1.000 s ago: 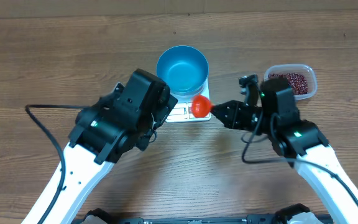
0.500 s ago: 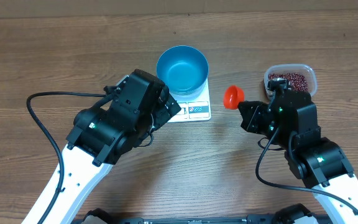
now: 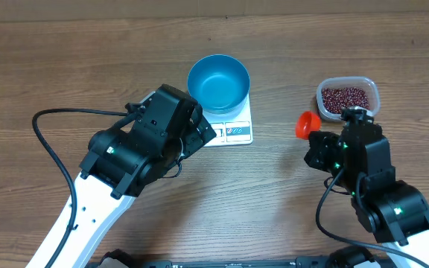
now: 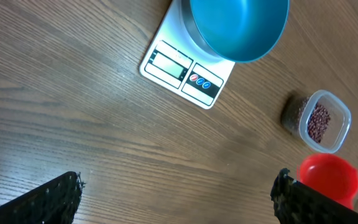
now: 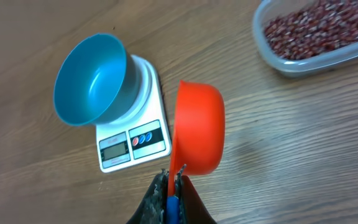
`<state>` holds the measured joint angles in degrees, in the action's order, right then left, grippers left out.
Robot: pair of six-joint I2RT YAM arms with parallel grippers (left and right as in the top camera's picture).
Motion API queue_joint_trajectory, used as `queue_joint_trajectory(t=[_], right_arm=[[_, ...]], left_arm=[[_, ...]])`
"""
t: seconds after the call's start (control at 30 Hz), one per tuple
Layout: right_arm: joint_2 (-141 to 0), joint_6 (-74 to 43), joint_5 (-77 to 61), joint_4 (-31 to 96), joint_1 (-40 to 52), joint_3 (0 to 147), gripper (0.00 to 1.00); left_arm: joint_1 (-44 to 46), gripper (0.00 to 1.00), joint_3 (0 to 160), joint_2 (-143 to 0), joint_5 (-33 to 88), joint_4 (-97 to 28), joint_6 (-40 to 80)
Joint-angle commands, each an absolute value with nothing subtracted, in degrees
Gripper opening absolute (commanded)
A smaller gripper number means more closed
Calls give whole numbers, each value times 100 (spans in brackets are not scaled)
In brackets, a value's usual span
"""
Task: Scoop item into bowl and weigh 150g on scale
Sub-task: 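Carry the scoop with the right gripper toward the bean tub, then move the left gripper to the teal bowl's rim on the scale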
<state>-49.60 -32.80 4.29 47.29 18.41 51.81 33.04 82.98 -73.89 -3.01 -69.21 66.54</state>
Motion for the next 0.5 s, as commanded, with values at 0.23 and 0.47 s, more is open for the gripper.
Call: queue_joint_trajectory(t=[0.23, 0.47], right_arm=[[-4753, -3277, 484, 4624, 1831, 5419, 4], [-4753, -3275, 290, 4506, 1831, 5419, 4]], left_arm=[[3347, 90, 8335, -7575, 338, -6528, 4683], [3347, 24, 8335, -8145, 670, -6418, 4023]])
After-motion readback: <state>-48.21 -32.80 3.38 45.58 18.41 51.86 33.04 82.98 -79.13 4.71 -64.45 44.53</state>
